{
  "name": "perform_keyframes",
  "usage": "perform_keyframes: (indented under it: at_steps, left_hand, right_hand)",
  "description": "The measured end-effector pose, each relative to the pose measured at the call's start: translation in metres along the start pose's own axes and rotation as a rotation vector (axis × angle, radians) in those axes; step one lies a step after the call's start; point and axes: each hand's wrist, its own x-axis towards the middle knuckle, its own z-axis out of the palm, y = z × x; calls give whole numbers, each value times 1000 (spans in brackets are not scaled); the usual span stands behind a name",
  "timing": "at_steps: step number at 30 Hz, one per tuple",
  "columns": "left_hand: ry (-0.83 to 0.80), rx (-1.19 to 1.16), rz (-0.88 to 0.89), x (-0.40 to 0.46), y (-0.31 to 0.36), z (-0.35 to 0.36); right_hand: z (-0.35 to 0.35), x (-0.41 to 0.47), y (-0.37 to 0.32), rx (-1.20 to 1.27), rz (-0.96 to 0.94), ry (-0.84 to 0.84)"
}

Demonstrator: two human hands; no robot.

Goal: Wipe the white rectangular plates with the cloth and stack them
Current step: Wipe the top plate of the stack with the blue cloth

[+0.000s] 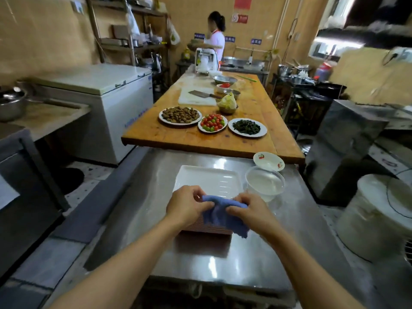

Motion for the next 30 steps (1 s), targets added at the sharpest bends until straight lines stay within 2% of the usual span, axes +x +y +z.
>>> perform_keyframes:
  at_steps: [5,9,11,12,14,16,17,20,24,27,30]
  left_hand:
    - [10,33,45,34,-28,-24]
    - [12,61,7,62,-48,-36]
    - [3,40,-34,72,-56,-37]
    - [-5,35,-56,76,-61,-37]
    - [-28,42,-99,81,-69,-35]
    - [-47,66,-143,84,-75,-32]
    - [-53,78,-155,85,-77,-30]
    - [-67,91,-172,91,-78,-27]
    - [-104,105,-176,98,-78,-24]
    - [-160,87,-188,99,-81,-21]
    - [-192,56,-202,100,-84,-20]
  right_hand:
    - [12,19,-12,26,120,354]
    - [11,45,-28,-75,-12,653]
    - [16,58,-30,-284,-91,717]
    - [20,63,-28,-423,-101,683]
    - [31,71,-17,-723,-66,431]
    - [44,73,-3,-814,-71,191]
    - [47,72,1,-782,-83,154]
    - [44,77,10,-660,-147,228]
    - [39,89,25,-816,-150,32]
    - [39,99,31,-990,-85,81]
    - [42,111,31,-957,-33,150]
